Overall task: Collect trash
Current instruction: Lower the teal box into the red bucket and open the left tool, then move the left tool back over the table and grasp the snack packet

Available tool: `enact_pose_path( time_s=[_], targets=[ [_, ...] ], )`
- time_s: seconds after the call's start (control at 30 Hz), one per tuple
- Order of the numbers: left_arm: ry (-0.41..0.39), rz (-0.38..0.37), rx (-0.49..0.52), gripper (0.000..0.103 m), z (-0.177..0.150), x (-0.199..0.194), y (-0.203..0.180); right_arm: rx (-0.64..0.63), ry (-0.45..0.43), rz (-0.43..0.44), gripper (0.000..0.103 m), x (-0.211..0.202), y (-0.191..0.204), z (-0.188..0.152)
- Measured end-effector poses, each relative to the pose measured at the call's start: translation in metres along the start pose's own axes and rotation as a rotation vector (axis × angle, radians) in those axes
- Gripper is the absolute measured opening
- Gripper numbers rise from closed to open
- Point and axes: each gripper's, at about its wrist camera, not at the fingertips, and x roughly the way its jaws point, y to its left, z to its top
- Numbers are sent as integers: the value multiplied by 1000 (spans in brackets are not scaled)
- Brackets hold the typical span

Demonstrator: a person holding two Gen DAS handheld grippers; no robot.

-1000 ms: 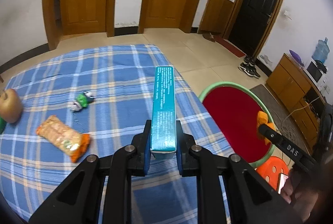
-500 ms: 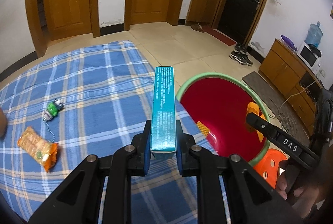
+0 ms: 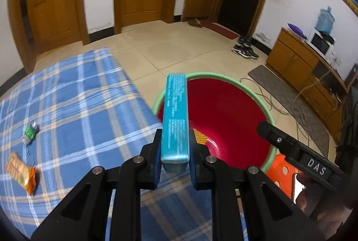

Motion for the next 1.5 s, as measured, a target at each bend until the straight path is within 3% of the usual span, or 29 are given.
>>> enact_pose_path(
  time_s=[0.07,0.13,0.2,0.33,0.43,0.67,0.73,1.17,1.5],
  targets=[
    [-9,-7,21,18,5,2,-9,18,-7,-3,77,-4,-4,0],
    [-12,-21,36,24,10,4,-16,26,-13,-7,77,-8,-8,0],
    [-12,-23,43,37,12,5,-21,27,-17,-16,77,-11,-10,0],
    [-17,-12,44,42,11,2,-22,32,-23,-16,77,-16,-11,-1],
    [-20,0,26,44,10,-2,-19,22,-19,-18,77,-17,-7,-3],
    [-51,61,-51,59,10,-21,6,12,-17,-5,78,-25,-2,-8],
    [-55,82,-76,60,7,-26,16,10,-14,3,82,-28,0,-8],
    [8,308,-252,61,-16,-52,95,30,-16,29,83,-43,13,-15],
    [25,410,-411,66,-44,-60,158,19,-6,49,83,-39,23,-23]
  ],
)
